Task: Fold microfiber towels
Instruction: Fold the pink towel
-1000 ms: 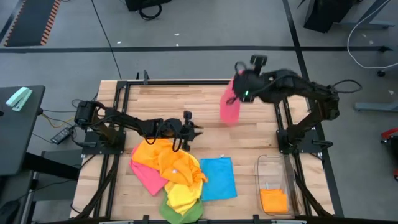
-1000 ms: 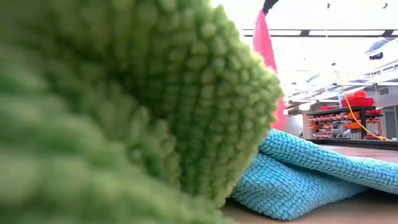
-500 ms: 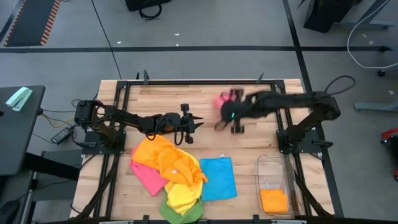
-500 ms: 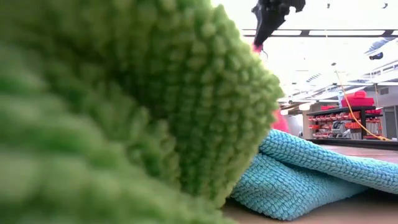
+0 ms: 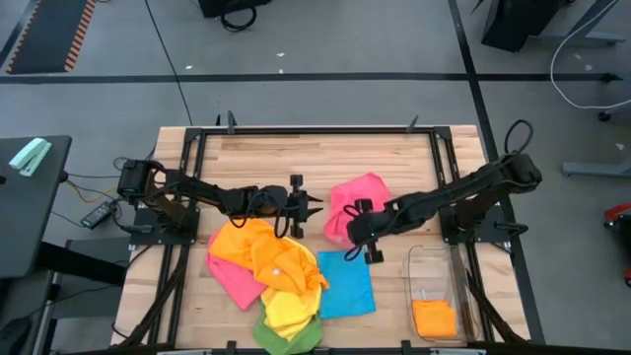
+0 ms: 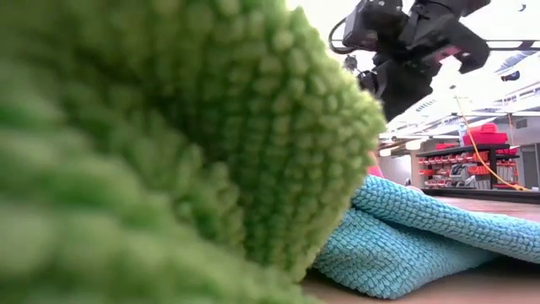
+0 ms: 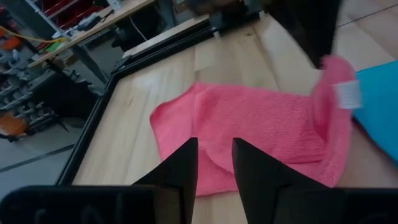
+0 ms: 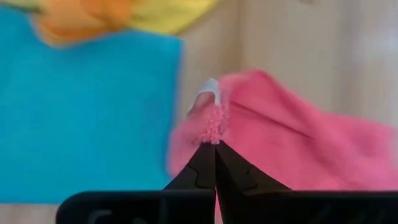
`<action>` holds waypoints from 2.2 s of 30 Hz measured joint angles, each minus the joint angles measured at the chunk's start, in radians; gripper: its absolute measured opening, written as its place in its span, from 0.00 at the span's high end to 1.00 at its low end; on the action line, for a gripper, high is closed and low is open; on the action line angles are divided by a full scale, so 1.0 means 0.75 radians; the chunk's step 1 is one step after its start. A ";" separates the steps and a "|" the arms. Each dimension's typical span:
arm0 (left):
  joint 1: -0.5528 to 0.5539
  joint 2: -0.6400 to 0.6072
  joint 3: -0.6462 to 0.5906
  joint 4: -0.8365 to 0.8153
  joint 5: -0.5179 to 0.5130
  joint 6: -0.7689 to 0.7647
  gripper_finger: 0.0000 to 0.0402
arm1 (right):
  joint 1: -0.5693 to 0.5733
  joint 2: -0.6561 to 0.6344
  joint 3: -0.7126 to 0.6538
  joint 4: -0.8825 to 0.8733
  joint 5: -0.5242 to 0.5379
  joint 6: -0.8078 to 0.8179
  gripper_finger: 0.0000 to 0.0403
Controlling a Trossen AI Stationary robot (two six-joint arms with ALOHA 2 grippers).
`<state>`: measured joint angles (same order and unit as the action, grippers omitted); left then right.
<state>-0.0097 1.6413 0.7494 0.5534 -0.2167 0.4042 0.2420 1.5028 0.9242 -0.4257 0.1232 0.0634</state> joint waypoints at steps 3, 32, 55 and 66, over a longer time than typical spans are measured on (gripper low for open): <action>0.000 0.000 0.000 0.025 0.023 0.000 0.73 | 0.023 0.002 -0.087 0.191 -0.119 0.059 0.96; 0.001 0.012 0.000 0.046 0.088 -0.035 0.73 | -0.447 0.080 -0.083 0.021 0.393 -0.098 0.54; 0.001 0.012 -0.001 0.024 0.087 -0.113 0.73 | -0.504 0.347 0.115 0.363 0.019 -0.463 0.54; 0.001 0.013 -0.001 0.026 0.087 -0.116 0.73 | -0.668 0.406 0.071 0.410 -0.193 -0.334 0.54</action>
<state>-0.0090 1.6508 0.7490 0.5730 -0.1516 0.3169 -0.2588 1.8075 0.9775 -0.1186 -0.0212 -0.1871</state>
